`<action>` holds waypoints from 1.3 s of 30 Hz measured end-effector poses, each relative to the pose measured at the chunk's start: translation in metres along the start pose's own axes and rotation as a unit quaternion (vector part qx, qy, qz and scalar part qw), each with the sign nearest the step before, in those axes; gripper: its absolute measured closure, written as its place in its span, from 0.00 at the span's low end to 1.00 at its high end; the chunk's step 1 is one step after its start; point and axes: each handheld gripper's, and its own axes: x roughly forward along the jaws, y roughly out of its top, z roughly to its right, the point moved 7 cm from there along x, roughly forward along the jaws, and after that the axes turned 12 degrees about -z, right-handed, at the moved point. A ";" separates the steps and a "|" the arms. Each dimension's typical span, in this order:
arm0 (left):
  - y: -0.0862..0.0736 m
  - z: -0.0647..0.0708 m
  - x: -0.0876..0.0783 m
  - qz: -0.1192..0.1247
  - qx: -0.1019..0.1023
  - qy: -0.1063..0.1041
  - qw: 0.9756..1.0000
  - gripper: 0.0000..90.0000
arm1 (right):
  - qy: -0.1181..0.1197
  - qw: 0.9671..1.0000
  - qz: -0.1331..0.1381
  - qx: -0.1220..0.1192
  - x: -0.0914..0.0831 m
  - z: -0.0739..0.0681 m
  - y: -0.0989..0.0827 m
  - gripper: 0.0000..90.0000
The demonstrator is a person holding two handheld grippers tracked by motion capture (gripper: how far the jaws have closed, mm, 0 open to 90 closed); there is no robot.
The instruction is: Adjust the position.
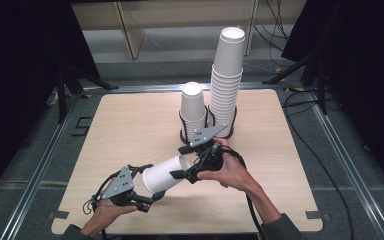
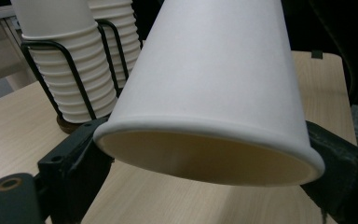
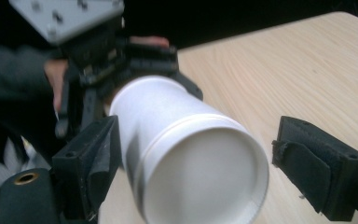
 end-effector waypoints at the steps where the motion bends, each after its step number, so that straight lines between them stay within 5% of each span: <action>1: -0.001 0.001 0.001 0.000 0.001 -0.003 1.000 0.11 | -0.010 1.000 -0.016 -0.016 -0.001 -0.002 -0.001 0.17; 2: -0.002 0.001 0.002 -0.012 0.004 -0.004 1.000 0.11 | -0.012 0.999 -0.034 -0.007 -0.002 -0.006 -0.004 0.17; 4: -0.003 0.002 0.004 -0.017 0.005 -0.005 1.000 0.11 | -0.026 0.997 -0.054 -0.044 0.000 -0.006 -0.006 0.18; 9: -0.008 0.004 0.006 -0.043 0.020 -0.010 0.999 0.11 | -0.039 0.991 -0.106 -0.072 0.010 -0.010 -0.014 0.18; 10: -0.009 0.004 0.005 -0.050 0.023 -0.009 0.998 0.11 | -0.039 0.990 -0.122 -0.056 0.013 -0.013 -0.017 0.18; 13: -0.010 0.006 0.007 -0.054 0.037 -0.009 0.998 0.11 | -0.044 0.985 -0.142 -0.088 0.018 -0.012 -0.020 0.18; 16: -0.010 0.008 0.007 -0.057 0.044 -0.016 0.997 0.11 | -0.042 0.982 -0.166 -0.082 0.021 -0.016 -0.025 0.17; 17: -0.011 0.009 0.007 -0.059 0.046 -0.017 0.997 0.11 | -0.044 0.980 -0.167 -0.101 0.023 -0.015 -0.025 0.18; 18: -0.010 0.010 0.007 -0.059 0.049 -0.018 0.997 0.11 | -0.039 0.980 -0.177 -0.086 0.024 -0.018 -0.027 0.17; 29: -0.011 0.016 0.007 -0.065 0.063 -0.035 0.995 0.11 | -0.015 0.971 -0.202 -0.124 0.038 -0.021 -0.034 0.19; 39: -0.013 0.016 0.008 -0.066 0.059 -0.056 0.994 0.10 | 0.004 0.970 -0.207 -0.129 0.041 -0.020 -0.039 0.24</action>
